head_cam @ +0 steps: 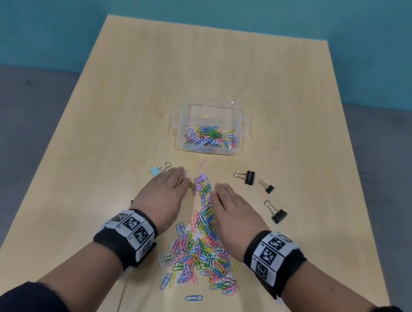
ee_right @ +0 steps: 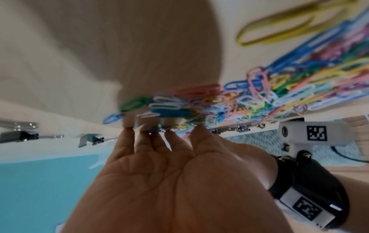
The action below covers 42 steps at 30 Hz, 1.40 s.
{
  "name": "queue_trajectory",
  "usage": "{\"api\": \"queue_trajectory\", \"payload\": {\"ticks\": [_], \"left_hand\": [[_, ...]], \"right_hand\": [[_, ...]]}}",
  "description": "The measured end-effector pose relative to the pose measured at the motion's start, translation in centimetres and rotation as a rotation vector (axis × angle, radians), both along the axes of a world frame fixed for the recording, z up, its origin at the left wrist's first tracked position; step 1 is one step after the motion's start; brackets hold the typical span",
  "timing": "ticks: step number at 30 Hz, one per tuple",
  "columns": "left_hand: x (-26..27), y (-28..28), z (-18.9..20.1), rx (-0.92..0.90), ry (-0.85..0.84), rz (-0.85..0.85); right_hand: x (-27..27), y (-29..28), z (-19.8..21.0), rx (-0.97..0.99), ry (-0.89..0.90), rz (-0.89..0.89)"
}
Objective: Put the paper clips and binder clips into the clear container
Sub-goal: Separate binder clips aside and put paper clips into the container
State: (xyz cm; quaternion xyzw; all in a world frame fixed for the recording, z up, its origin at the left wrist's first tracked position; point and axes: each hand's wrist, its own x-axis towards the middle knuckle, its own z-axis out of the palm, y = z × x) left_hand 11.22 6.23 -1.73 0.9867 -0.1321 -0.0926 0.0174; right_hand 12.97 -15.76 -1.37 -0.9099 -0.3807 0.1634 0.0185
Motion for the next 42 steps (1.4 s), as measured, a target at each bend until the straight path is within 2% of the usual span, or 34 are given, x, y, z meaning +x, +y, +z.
{"api": "queue_trajectory", "payload": {"ticks": [5, 9, 16, 19, 23, 28, 35, 42], "left_hand": [[-2.1, -1.8, 1.1, 0.056, 0.022, 0.075], [-3.6, -3.2, 1.6, 0.096, 0.039, 0.061], [-7.2, -5.1, 2.2, 0.051, 0.079, 0.006], [-6.9, -5.1, 2.3, -0.004, 0.064, 0.043], [-3.7, -4.4, 3.1, -0.001, 0.039, 0.153], [-1.3, -3.2, 3.1, 0.149, 0.09, 0.155], [-1.9, -2.8, 2.1, 0.152, 0.072, 0.117], [-2.7, -1.7, 2.0, 0.097, 0.044, 0.165]], "right_hand": [[-1.8, 0.5, 0.8, -0.033, -0.007, -0.12], [-4.0, 0.7, 0.8, -0.062, 0.0, -0.184], [-6.3, 0.4, 1.7, -0.087, 0.036, -0.169], [-4.9, 0.7, 3.2, -0.065, 0.049, -0.121], [-1.2, 1.5, 3.7, -0.01, 0.008, -0.035], [0.8, 1.9, 3.3, -0.077, 0.006, 0.078], [0.1, 0.1, 2.7, -0.102, -0.015, 0.02], [0.6, -2.4, 2.3, -0.116, -0.017, -0.045]]}}
